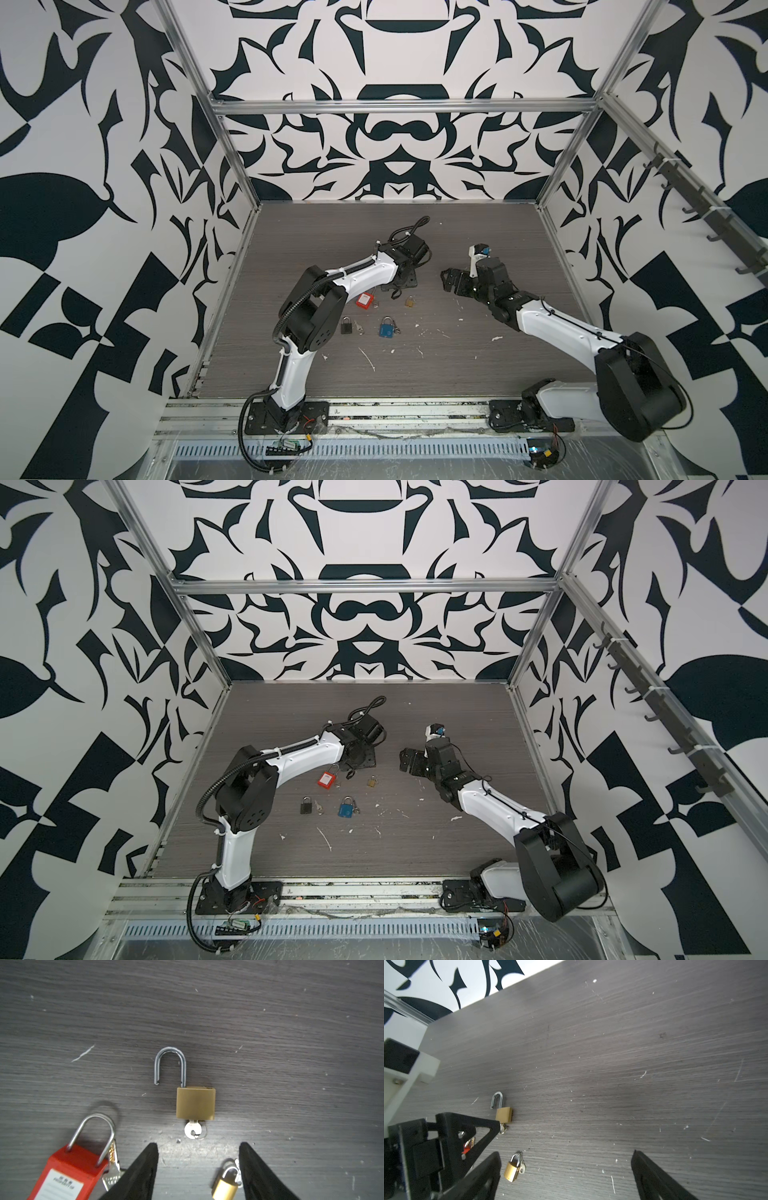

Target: Lock with the key

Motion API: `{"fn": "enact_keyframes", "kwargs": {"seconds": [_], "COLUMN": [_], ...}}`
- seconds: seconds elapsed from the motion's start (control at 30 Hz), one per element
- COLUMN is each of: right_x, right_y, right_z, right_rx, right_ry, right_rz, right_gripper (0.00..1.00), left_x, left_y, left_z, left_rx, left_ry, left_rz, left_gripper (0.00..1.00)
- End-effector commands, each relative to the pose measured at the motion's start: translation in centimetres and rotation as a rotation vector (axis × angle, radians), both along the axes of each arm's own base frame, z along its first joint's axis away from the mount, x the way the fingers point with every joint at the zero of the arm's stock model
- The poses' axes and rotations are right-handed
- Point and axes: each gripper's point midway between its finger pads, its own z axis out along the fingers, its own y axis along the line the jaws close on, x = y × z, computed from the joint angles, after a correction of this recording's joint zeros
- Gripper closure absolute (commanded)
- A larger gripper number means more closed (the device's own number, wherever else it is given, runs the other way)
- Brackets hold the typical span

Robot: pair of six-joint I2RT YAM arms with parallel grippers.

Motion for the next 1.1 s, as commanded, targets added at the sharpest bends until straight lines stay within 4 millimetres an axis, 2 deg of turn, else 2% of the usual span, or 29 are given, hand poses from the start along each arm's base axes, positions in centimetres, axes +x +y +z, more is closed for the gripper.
{"fn": "enact_keyframes", "kwargs": {"seconds": [0.0,0.43,1.07], "right_x": [0.6,0.6,0.5], "right_y": [0.9,1.5,1.4], "right_z": [1.6,1.0,0.9], "right_rx": [0.038,0.063,0.062], "right_ry": [-0.022,-0.007,-0.001], "right_rz": [0.026,0.049,0.042], "right_gripper": [0.0,0.01,0.0], "left_x": [0.2,0.9,1.1], "left_y": [0.5,0.2,0.3], "left_z": [-1.6,-3.6,-4.8], "left_rx": [0.055,0.093,0.133], "left_ry": [0.013,0.003,0.025], "left_rz": [0.036,0.015,-0.002], "left_gripper": [0.36,0.39,0.5]}}
